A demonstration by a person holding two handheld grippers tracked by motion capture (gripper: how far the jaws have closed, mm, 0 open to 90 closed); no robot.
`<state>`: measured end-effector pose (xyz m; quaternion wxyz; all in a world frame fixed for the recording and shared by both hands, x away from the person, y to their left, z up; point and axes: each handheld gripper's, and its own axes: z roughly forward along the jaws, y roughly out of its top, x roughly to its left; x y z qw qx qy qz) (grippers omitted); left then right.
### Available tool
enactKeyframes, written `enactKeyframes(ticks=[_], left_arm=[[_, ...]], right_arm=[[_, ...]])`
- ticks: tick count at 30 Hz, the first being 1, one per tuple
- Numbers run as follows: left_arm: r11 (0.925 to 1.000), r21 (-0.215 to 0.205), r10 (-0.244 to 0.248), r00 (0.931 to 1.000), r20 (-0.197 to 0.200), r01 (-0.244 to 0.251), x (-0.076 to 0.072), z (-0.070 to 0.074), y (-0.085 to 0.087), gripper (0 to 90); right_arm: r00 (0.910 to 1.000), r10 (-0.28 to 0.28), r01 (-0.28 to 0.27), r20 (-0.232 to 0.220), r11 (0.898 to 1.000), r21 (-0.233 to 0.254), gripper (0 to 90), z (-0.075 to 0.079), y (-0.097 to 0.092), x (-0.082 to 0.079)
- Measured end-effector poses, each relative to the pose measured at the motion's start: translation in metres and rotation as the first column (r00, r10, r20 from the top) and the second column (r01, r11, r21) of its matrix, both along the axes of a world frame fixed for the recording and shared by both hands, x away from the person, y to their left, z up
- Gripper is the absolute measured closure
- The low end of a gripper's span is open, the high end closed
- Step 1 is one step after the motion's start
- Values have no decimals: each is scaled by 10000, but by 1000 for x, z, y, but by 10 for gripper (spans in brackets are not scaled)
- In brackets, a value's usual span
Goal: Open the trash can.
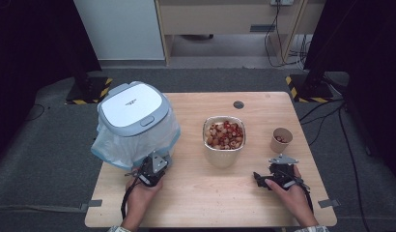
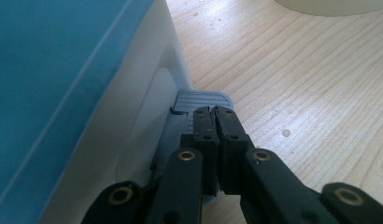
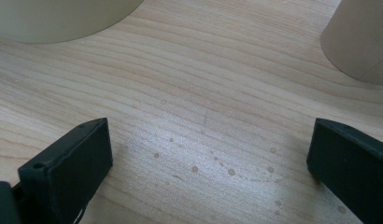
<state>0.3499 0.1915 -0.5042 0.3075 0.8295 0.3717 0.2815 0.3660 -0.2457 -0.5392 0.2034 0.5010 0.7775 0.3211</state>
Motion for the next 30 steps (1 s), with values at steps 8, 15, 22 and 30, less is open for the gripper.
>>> enactKeyframes(ticks=[8, 15, 22, 30], left_arm=[[9994, -281, 216, 9996, -178, -221, 0, -4, 1, 881], [9976, -456, 507, 9984, -229, -517, -1, -8, -1, 884], [9967, -599, 514, 9969, -597, -550, 2, -14, 0, 894], [9955, -718, 565, 9963, -645, -611, 3, -16, 2, 894]], right_arm=[[10000, 1, -1, 3, 10000, -1, 7, 0, 0, 0], [10000, -20, 20, 1, 10000, 2, 7, 0, 0, 0], [10000, -42, 42, -1, 10000, 1, 6, 0, 0, 0], [9999, -157, 157, -15, 9999, 8, 7, 0, 1, -1]])
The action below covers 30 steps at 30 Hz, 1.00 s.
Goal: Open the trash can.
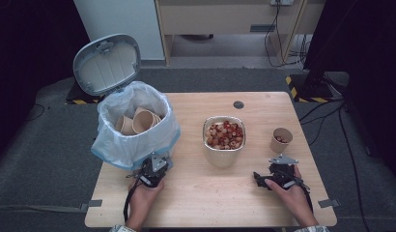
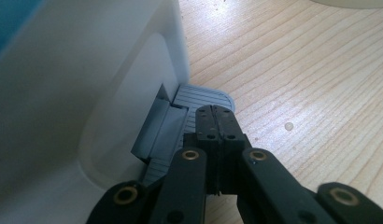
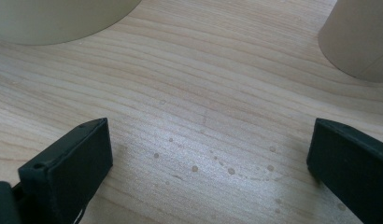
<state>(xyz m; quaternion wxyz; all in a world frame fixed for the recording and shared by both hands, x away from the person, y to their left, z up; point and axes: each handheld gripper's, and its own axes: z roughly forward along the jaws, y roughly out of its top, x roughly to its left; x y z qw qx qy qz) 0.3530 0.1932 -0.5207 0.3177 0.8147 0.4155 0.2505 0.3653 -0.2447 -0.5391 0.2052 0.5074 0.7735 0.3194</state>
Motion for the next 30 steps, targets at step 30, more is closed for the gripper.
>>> enactKeyframes(ticks=[30], left_arm=[[9999, -94, -64, 10000, -37, 64, 0, 0, 1, 894]], right_arm=[[9994, -300, 297, 156, 9994, 204, 48, 12, -10, -3]])
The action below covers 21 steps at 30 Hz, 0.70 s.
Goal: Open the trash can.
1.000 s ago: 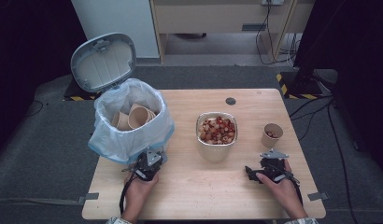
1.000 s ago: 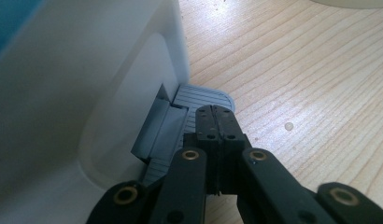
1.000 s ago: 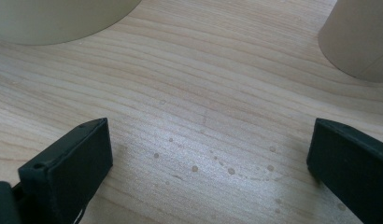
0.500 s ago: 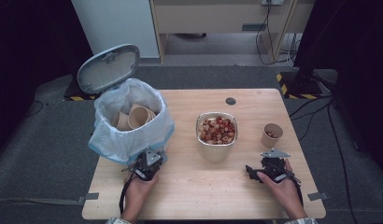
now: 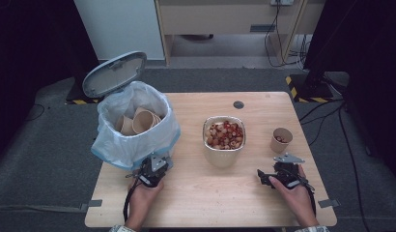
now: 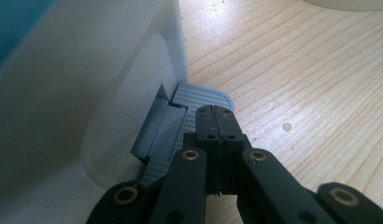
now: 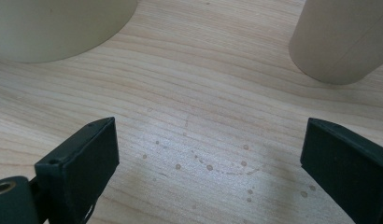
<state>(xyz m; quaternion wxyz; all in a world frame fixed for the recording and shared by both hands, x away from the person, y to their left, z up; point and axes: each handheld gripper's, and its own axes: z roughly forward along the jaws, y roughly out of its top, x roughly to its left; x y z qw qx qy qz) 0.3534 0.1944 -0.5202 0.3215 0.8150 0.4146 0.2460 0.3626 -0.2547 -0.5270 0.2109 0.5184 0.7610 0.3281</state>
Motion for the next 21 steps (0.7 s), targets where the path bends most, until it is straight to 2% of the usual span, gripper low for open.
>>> enactKeyframes(ticks=[6, 21], left_arm=[[10000, -4, -15, 10000, -5, 15, 0, 0, 0, 894], [10000, -22, -28, 10000, -19, 28, 0, 0, 0, 895]], right_arm=[[9998, -28, 26, 196, 10000, 80, 43, 4, -3, -3], [9984, -480, 475, 295, 9987, 185, 44, 8, -12, -5]])
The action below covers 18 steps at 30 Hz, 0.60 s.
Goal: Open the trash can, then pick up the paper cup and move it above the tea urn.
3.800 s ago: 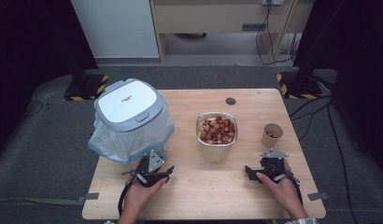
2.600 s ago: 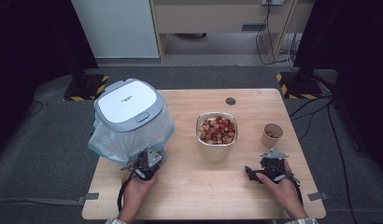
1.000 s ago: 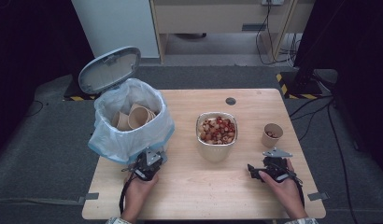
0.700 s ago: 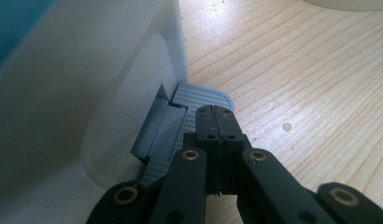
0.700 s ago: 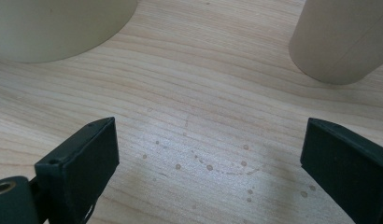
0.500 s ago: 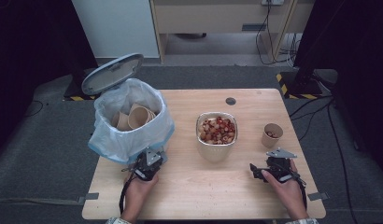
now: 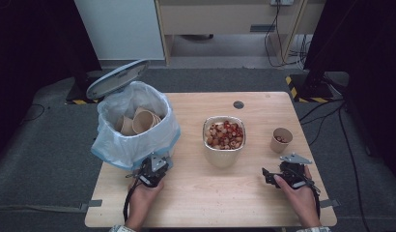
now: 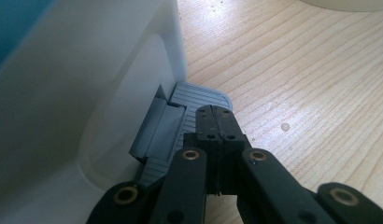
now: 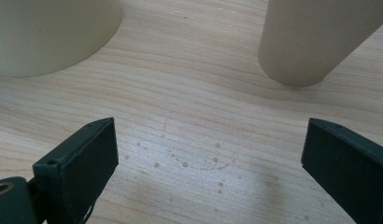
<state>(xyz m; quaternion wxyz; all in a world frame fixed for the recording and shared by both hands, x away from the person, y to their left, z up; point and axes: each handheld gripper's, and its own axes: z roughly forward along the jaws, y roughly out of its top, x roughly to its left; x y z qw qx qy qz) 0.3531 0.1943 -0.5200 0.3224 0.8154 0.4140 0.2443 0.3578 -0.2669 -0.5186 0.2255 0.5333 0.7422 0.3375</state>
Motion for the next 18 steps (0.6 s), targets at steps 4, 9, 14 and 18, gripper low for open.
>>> enactKeyframes(ticks=[4, 9, 14, 18], left_arm=[[10000, -1, -4, 10000, 2, 4, 0, 0, 0, 895], [10000, -26, -4, 10000, 0, 4, 0, 0, 0, 895], [10000, -33, 1, 10000, -2, -1, 0, 0, 0, 895], [10000, -19, 5, 10000, 4, -5, 0, 0, 0, 895]], right_arm=[[9999, -95, 95, 98, 10000, -10, 44, 1, -2, 0], [9995, -265, 265, 180, 9996, 30, 43, 2, -4, 0], [9982, -516, 513, 312, 9986, 99, 43, 3, -7, 0], [9969, -624, 618, 474, 9980, 139, 41, 5, -10, 1]])
